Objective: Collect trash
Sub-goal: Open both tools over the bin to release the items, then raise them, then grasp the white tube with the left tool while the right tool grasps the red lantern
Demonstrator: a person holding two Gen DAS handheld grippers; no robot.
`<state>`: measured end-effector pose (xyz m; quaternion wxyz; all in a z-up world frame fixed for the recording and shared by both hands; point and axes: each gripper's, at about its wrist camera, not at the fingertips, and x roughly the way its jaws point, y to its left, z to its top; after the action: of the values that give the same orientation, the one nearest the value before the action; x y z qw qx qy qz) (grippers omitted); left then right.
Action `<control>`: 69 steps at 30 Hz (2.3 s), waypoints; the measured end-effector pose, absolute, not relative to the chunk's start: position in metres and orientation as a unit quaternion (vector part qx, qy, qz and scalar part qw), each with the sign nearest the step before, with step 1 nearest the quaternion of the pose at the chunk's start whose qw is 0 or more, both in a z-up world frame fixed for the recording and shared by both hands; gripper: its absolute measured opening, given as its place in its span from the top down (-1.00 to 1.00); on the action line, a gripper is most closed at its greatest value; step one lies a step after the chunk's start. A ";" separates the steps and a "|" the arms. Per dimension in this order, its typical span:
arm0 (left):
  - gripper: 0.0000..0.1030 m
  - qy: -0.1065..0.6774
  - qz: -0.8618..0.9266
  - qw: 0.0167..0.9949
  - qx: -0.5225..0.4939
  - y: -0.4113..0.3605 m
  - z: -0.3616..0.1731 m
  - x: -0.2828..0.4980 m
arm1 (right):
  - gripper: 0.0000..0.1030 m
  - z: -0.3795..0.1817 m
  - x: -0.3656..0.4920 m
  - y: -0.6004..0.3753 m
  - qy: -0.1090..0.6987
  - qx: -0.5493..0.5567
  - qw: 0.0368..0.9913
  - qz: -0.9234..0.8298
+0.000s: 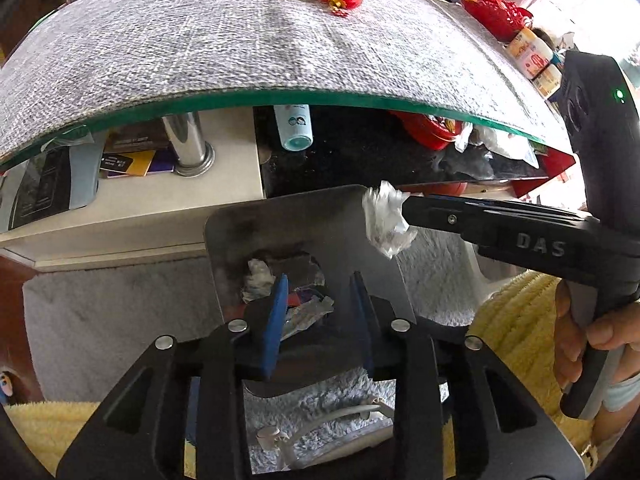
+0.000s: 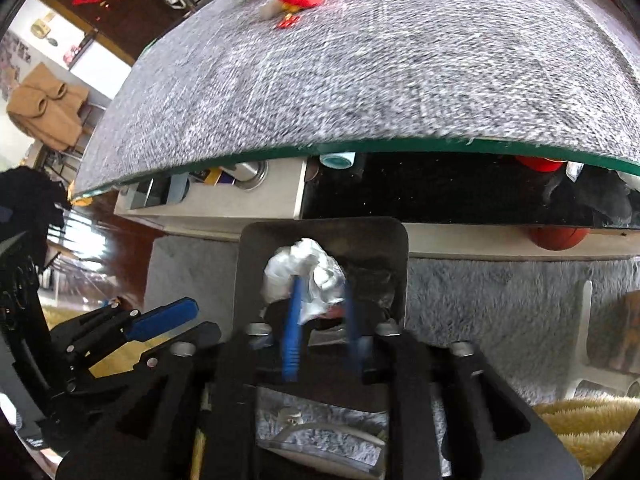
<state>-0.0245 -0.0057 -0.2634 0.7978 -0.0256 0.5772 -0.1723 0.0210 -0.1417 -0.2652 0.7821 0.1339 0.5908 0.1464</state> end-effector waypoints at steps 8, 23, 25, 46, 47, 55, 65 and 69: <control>0.09 0.571 -0.163 0.805 -0.019 -0.005 -0.260 -0.023 | -0.37 -0.253 0.022 -0.155 0.571 0.169 0.789 0.149; -0.47 0.516 -0.158 0.842 0.007 -0.003 -0.195 0.012 | -0.59 -0.186 0.059 -0.173 0.504 0.158 0.838 0.135; -0.50 0.509 -0.150 0.848 0.018 0.000 -0.180 0.032 | -0.59 -0.177 0.078 -0.173 0.506 0.160 0.836 0.139; -0.84 0.519 -0.167 0.837 0.050 -0.001 -0.171 0.143 | 0.10 -0.203 0.194 -0.140 0.547 0.155 0.807 0.159; -0.84 0.520 -0.167 0.837 0.048 -0.001 -0.173 0.145 | 0.10 -0.206 0.196 -0.138 0.550 0.155 0.805 0.161; -0.84 0.520 -0.175 0.835 0.042 -0.014 -0.180 0.162 | 0.27 -0.203 0.197 -0.141 0.537 0.145 0.816 0.156; -0.17 0.511 -0.203 0.833 0.054 -0.056 -0.192 0.190 | 0.27 -0.183 0.204 -0.193 0.510 0.161 0.839 0.101; 0.06 0.512 -0.217 0.829 0.067 -0.070 -0.200 0.195 | 0.27 -0.185 0.202 -0.204 0.512 0.166 0.838 0.090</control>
<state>0.1953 -0.0701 -0.1996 0.8286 0.0668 0.5116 -0.2174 0.2016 -0.2044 -0.1847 0.8379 0.1665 0.5119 0.0904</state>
